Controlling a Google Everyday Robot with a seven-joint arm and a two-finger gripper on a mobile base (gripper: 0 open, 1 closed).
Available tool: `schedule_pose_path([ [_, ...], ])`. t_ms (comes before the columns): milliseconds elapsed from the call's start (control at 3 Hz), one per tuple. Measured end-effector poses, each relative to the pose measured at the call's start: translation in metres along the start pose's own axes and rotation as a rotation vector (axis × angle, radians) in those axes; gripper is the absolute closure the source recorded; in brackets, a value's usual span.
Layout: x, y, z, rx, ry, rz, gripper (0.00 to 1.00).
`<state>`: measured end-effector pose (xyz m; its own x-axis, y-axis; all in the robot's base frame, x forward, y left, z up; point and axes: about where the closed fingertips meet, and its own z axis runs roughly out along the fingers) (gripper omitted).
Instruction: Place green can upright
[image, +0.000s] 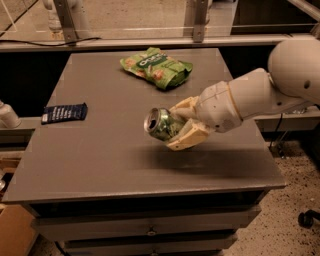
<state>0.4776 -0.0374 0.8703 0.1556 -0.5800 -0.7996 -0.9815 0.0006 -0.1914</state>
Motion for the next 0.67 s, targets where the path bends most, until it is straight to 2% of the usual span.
schedule_pose_path([
  [333,0.0073,-0.0003,-0.0086,0.056,0.162,0.022,0.58],
  [667,0.0109,-0.0018,-0.018,0.089,0.216,0.051,0.82],
])
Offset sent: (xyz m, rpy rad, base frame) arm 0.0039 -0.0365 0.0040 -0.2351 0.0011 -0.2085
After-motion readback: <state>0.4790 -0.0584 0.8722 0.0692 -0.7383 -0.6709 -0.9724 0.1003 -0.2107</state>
